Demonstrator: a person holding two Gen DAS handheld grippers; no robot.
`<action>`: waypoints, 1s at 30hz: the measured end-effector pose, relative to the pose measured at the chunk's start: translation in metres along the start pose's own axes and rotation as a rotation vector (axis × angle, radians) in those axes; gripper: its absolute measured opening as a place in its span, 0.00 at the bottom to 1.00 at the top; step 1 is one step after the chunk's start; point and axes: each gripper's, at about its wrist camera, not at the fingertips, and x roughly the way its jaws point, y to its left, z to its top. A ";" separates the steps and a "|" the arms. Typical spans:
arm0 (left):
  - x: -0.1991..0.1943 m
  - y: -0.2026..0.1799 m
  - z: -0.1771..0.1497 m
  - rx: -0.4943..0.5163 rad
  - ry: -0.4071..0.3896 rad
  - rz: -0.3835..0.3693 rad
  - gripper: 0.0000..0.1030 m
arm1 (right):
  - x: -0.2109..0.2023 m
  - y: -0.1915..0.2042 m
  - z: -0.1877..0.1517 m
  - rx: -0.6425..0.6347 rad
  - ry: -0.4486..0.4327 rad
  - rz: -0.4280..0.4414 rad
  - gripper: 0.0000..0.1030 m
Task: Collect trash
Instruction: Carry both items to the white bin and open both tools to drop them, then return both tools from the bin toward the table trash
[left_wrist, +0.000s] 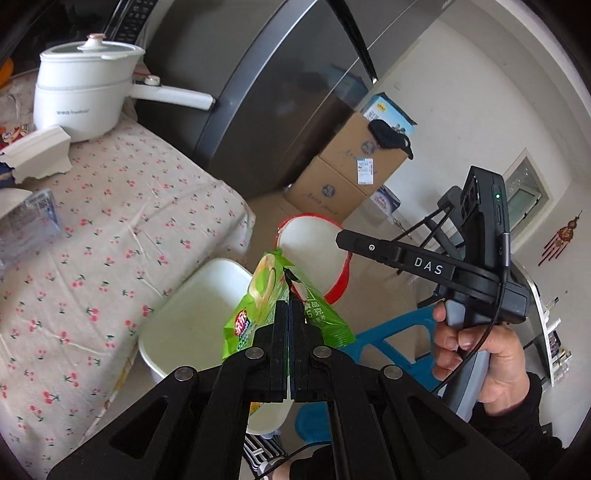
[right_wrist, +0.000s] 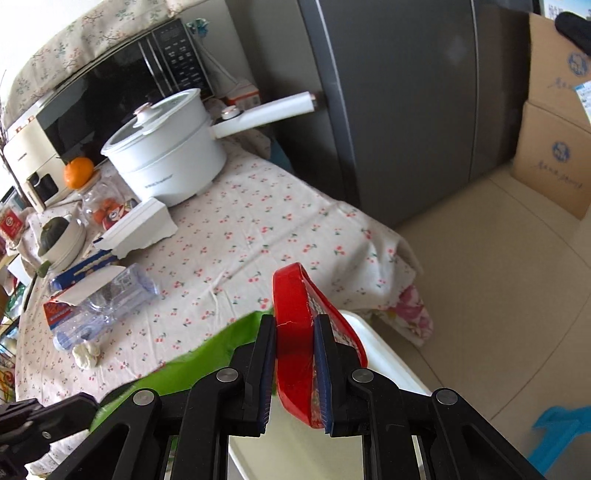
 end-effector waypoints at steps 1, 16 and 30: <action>0.012 0.001 0.000 -0.003 0.018 0.001 0.00 | 0.001 -0.006 -0.001 0.007 0.007 -0.011 0.16; 0.082 0.030 -0.009 0.075 0.162 0.233 0.49 | 0.029 -0.053 -0.022 0.050 0.152 -0.062 0.17; -0.001 0.075 -0.010 -0.010 0.143 0.448 0.99 | 0.095 -0.017 -0.042 0.075 0.375 0.044 0.17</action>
